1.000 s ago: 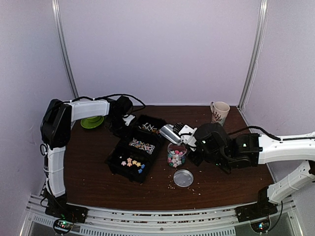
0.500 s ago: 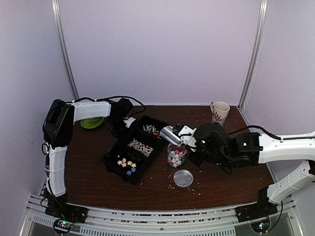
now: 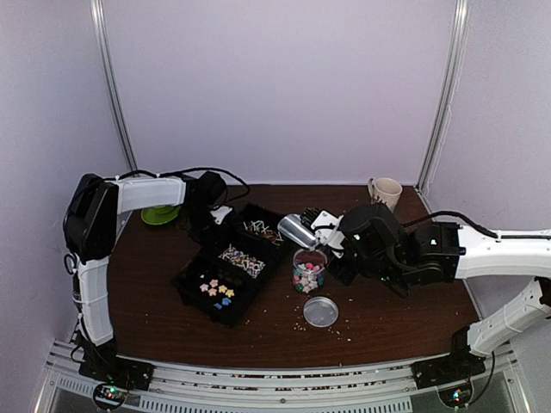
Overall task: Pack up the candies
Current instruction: Pick up the plate from the center of the board.
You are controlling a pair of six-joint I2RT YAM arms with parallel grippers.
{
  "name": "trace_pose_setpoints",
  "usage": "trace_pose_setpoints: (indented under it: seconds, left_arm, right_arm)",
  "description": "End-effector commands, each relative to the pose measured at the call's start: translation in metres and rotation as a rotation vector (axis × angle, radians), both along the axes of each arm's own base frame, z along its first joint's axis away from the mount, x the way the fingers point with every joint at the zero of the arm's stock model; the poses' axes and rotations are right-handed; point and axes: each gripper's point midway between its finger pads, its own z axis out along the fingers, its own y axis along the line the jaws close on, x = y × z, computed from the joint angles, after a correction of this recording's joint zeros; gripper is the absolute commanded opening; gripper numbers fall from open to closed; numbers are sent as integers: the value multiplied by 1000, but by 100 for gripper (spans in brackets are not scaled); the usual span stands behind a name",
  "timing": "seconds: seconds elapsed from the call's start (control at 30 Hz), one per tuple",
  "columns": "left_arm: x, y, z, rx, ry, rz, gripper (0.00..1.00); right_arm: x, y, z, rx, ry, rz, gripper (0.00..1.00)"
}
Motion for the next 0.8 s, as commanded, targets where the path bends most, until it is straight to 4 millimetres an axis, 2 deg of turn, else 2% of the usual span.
trace_pose_setpoints:
  seconds: [0.0,0.2,0.43,0.6,0.77]
  left_arm:
    - [-14,-23,45,-239,11,12,0]
    - [-35,-38,49,-396,90,-11,0]
    - [-48,-65,70,-742,149,-21,0]
    - [-49,-69,77,-793,135,-20,0]
    - [-55,-78,83,-929,188,9,0]
  right_arm:
    - [0,2,13,16,-4,11,0]
    - [-2,5,17,26,14,24,0]
    - [-9,5,43,84,21,45,0]
    - [-13,6,62,139,23,67,0]
    - [-16,11,65,132,42,85,0]
